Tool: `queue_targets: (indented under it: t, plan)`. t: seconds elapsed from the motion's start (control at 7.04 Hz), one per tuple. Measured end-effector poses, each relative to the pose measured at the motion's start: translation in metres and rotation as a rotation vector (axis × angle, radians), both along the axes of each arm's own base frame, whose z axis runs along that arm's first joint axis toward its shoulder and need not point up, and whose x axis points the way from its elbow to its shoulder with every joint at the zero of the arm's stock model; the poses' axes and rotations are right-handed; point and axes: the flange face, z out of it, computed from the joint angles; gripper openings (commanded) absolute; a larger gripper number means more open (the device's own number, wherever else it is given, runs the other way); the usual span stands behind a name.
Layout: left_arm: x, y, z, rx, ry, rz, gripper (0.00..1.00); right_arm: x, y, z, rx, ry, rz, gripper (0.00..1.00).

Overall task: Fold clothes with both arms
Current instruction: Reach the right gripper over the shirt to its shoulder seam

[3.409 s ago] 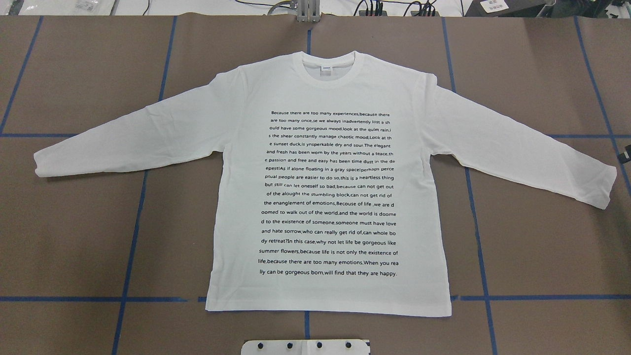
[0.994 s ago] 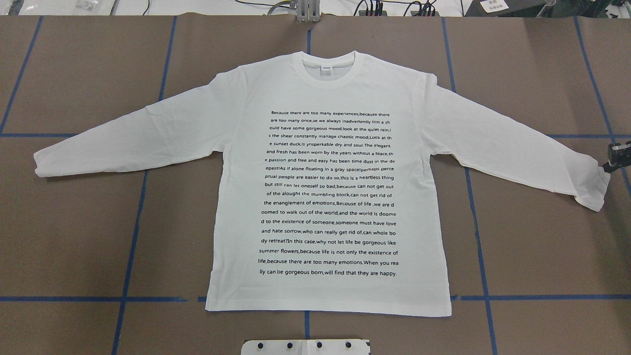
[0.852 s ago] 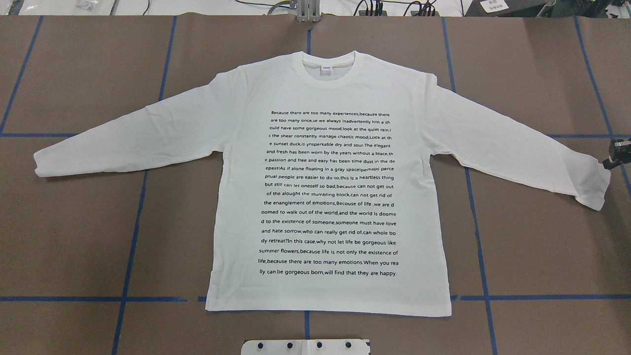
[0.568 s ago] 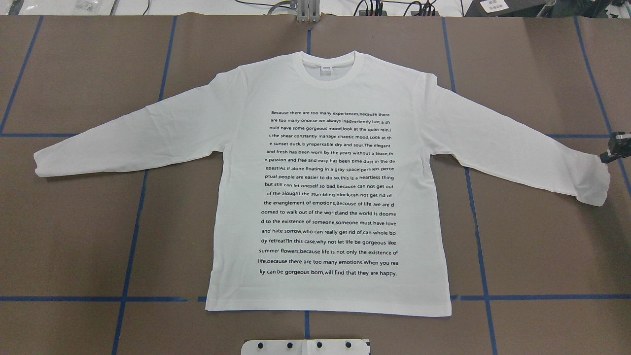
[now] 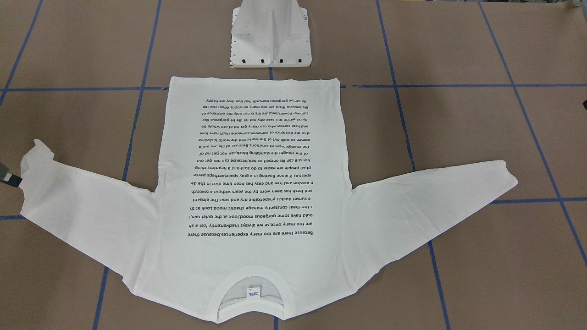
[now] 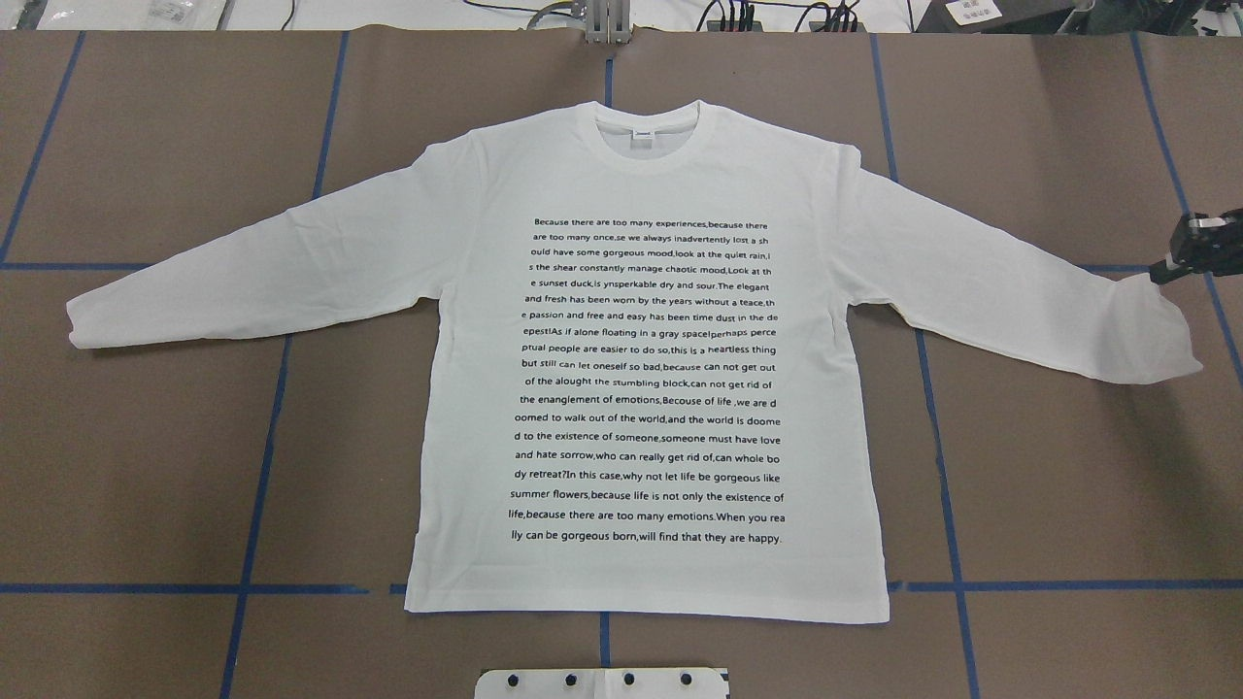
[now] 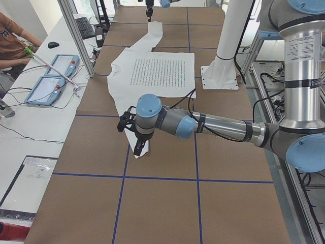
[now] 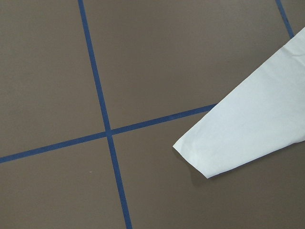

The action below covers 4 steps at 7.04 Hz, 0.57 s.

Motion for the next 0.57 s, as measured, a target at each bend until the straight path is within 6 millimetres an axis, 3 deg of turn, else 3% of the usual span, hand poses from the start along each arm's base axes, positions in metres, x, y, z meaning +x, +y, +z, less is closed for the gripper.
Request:
queue_targets:
  t: [0.28, 0.57]
  plan:
    - [0.000, 0.000, -0.002, 0.002, 0.005, 0.002, 1.00, -0.090, -0.045, -0.122, -0.015, -0.026, 0.084, 0.00]
    - [0.000, 0.000, -0.003, 0.008, 0.006, 0.002, 1.00, -0.218, -0.071, -0.248, 0.013, -0.038, 0.152, 0.00]
